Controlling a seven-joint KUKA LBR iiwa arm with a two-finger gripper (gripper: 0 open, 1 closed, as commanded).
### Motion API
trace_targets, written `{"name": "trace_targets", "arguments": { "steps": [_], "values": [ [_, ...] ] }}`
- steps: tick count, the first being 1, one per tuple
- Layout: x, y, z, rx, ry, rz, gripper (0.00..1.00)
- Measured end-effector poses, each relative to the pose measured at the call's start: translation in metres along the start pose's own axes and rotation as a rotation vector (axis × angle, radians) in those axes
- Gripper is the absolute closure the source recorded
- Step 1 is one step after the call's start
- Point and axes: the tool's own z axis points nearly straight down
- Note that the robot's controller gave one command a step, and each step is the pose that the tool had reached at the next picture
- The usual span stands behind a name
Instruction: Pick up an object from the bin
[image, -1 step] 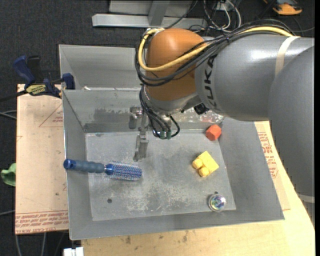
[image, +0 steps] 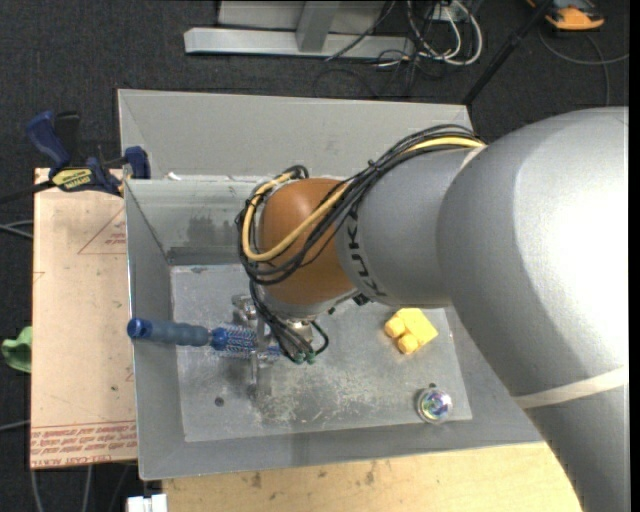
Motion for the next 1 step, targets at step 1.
{"name": "trace_targets", "arguments": {
  "steps": [1],
  "values": [
    [-0.0032,-0.0011,-0.0049,-0.001,-0.009,0.003,1.0]
  ]
}}
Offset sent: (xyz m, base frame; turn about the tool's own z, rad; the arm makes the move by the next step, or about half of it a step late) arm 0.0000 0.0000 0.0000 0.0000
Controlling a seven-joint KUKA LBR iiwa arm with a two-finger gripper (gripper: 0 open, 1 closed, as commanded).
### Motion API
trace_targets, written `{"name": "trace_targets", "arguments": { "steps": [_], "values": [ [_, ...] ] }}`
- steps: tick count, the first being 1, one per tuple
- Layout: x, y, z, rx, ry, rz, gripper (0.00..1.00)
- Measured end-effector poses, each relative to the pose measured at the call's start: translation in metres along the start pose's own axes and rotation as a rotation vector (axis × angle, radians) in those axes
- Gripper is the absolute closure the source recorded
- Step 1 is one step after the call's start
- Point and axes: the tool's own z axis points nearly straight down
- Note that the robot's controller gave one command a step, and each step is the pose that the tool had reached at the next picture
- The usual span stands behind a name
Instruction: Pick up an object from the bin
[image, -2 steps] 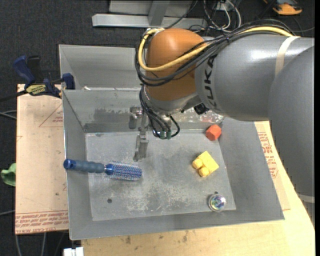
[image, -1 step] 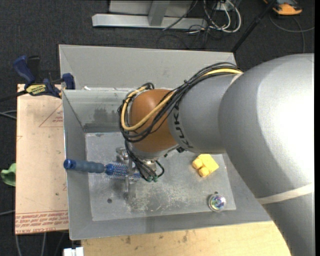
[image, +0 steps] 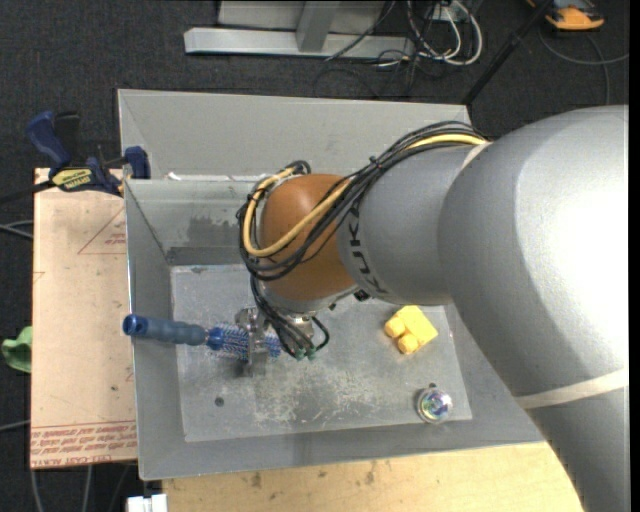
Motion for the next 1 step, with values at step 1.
{"name": "trace_targets", "arguments": {
  "steps": [1],
  "values": [
    [0.0279,-0.0024,-0.1563,0.0,-0.007,-0.031,1.0]
  ]
}}
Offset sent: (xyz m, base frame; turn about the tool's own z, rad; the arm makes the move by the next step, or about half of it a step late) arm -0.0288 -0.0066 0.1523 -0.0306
